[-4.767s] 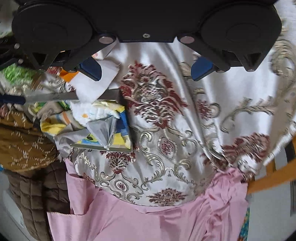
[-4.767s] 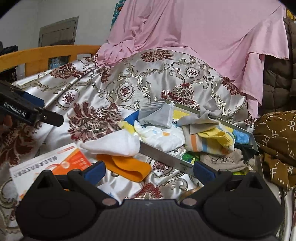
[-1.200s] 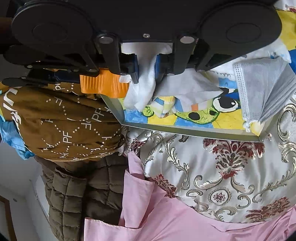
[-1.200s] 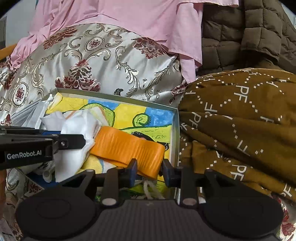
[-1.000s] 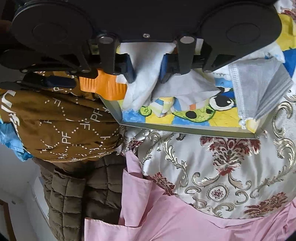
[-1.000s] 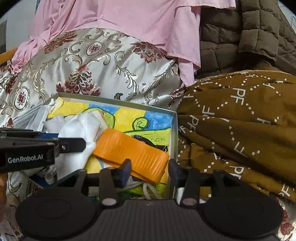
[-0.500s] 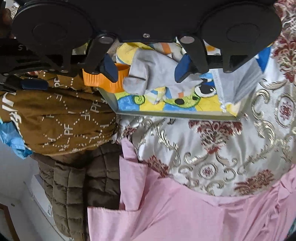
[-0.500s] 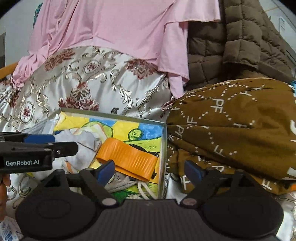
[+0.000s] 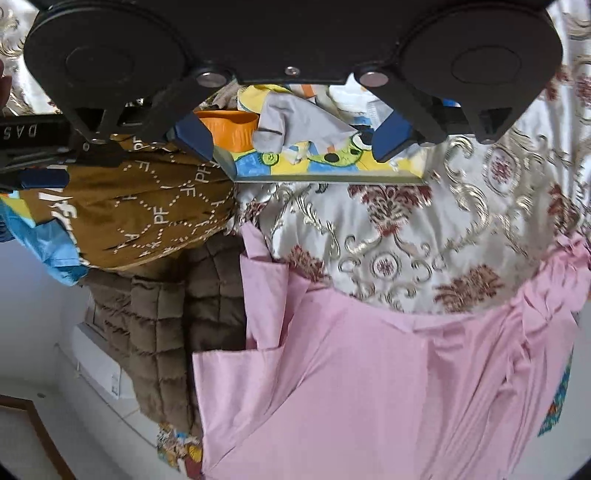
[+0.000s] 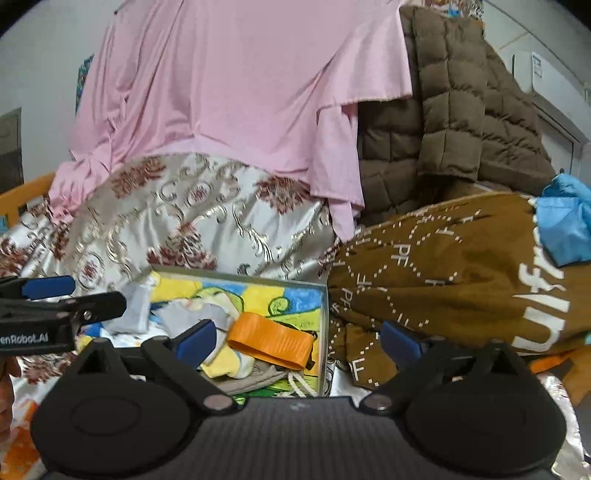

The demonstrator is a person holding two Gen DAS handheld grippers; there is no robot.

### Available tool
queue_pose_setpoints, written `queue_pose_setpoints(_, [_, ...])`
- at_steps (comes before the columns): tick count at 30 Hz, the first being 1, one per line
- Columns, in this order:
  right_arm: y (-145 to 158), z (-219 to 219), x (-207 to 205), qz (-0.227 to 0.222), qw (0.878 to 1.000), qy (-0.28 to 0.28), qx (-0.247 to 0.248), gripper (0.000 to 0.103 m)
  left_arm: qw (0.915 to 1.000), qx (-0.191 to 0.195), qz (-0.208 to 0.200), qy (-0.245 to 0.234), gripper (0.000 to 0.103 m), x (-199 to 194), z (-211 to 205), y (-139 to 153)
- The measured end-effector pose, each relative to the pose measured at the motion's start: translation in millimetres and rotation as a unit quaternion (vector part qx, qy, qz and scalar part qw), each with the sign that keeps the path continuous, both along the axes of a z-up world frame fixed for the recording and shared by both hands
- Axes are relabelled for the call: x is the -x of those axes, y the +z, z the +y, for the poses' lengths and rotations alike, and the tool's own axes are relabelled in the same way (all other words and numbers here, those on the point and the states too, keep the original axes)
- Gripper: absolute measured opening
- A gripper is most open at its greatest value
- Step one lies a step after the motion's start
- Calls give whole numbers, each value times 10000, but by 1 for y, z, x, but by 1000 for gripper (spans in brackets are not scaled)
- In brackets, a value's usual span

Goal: Organize soft objects
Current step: 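Pull both tools back from the tray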

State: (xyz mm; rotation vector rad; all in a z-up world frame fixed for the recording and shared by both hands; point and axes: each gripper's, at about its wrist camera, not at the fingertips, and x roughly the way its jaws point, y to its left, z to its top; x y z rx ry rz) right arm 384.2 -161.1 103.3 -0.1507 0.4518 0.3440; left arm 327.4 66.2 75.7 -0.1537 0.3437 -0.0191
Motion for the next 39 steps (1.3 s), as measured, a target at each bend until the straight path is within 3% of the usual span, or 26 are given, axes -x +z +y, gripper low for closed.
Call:
queue_pose_setpoints(9, [39, -4, 68, -323, 9993, 131, -94, 101, 9995, -129, -277, 99, 100, 75, -1, 35])
queue_pose_setpoints(18, [64, -6, 138, -681, 9970, 344, -123, 103, 9988, -269, -409, 44, 102, 142, -11, 53])
queue_pose_setpoints(23, [68, -11, 170, -748, 9965, 349, -154, 103, 9989, -274, -387, -16, 102, 176, -17, 55])
queue_pose_setpoints(30, [65, -20, 212, -653, 9964, 342, -408, 103, 9958, -731, -172, -522, 102, 222, -26, 77])
queue_pose_setpoints(39, [60, -20, 263, -623, 9967, 364, -363, 103, 9891, -1155, 137, -901, 102, 260, -27, 97])
